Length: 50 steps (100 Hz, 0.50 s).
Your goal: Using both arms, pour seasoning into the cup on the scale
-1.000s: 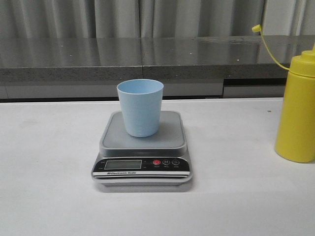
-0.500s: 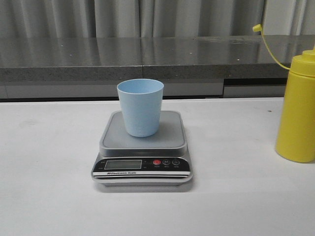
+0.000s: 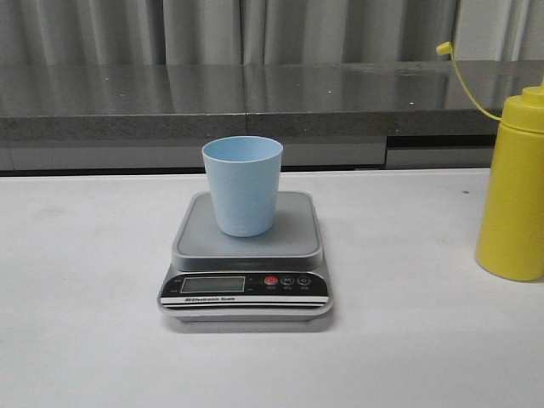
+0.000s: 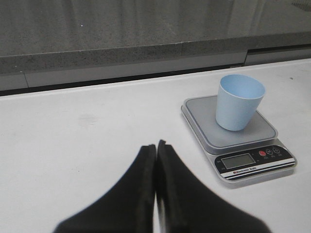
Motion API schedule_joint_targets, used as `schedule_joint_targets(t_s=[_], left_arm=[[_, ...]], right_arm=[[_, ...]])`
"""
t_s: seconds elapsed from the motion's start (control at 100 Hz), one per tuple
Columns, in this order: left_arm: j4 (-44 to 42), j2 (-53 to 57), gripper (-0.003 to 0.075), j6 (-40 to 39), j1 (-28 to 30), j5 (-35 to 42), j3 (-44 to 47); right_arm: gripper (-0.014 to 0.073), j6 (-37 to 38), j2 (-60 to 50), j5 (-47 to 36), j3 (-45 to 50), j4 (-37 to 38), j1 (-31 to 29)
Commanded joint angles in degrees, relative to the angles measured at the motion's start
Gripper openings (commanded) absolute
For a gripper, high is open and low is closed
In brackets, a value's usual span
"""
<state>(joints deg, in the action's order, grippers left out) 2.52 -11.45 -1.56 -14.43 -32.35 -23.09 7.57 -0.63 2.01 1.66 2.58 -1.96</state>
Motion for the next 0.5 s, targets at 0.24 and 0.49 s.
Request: schedule_joint_targets(t_s=[0.24, 0.49], left_arm=[[-0.83, -0.63, -0.002, -0.52, 3.91, 12.02, 3.03], [0.12, 0.77, -0.002, 0.59, 11.34, 26.62, 10.94]], right_arm=[[-0.0058, 0.0, -1.3, -4.42, -1.08, 0.72, -0.36], [-0.0058, 0.0, -1.3, -4.42, -1.08, 0.72, -0.36]])
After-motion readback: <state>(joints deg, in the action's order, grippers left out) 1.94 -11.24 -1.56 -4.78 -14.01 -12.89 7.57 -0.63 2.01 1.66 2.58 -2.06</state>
